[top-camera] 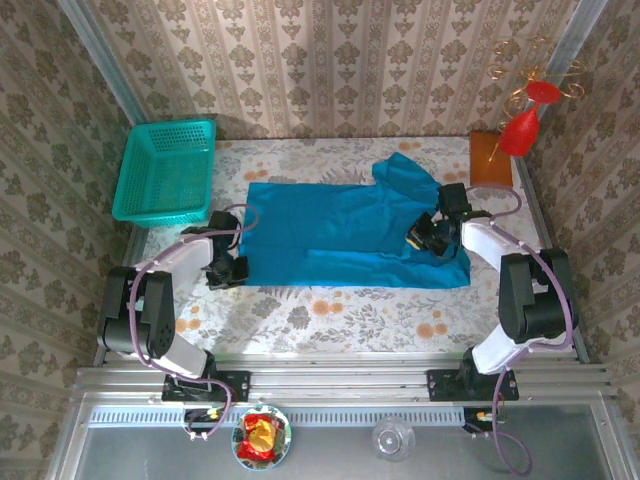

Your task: Fold the inside-out t-shirt

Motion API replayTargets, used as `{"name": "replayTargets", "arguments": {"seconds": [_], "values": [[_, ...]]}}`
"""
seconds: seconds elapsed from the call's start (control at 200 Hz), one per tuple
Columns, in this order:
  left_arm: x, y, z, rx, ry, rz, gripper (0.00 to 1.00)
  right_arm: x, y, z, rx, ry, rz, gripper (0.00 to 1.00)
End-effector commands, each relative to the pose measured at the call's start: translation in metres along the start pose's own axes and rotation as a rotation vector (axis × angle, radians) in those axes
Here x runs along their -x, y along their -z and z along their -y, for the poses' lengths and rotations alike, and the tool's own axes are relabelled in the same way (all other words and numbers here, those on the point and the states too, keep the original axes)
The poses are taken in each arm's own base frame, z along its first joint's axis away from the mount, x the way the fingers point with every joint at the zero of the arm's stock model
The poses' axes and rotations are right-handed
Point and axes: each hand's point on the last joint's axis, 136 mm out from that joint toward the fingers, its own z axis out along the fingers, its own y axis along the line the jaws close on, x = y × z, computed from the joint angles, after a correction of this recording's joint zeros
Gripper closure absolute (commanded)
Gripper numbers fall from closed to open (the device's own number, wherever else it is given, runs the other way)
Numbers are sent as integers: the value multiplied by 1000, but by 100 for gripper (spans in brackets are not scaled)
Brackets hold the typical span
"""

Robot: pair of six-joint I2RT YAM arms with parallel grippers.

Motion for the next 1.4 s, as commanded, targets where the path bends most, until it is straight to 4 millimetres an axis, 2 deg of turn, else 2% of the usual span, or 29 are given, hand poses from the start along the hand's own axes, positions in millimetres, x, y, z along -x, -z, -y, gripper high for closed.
{"name": "replayTargets", "arguments": {"seconds": [0.0,0.305,0.585,0.625,0.695,0.735,0.82,1.015,1.215,1.34,1.39], "values": [[-4,6,-3,20,6,2,93,8,-4,-9,1,0,-3,100],[-8,6,-6,27,20,2,93,29,-19,-21,2,-9,3,100],[-11,5,-5,18,18,3,93,41,-24,-29,-2,24,-4,94],[-11,5,-5,17,19,5,93,43,-21,-30,-8,34,-1,90],[-10,7,-5,16,18,11,93,45,-13,-29,-34,61,10,70],[-10,9,-5,17,18,14,92,45,-7,-27,-58,77,19,62],[-9,11,-6,19,16,20,92,46,9,-19,-108,113,51,53],[-5,15,-3,12,13,37,92,26,38,20,-245,167,47,44],[-2,15,0,2,12,42,92,-9,41,60,-287,152,-15,29],[-3,11,4,-25,21,36,92,-11,41,87,-307,116,14,16],[-4,9,5,-34,28,31,92,-7,35,95,-280,90,22,14]]}}
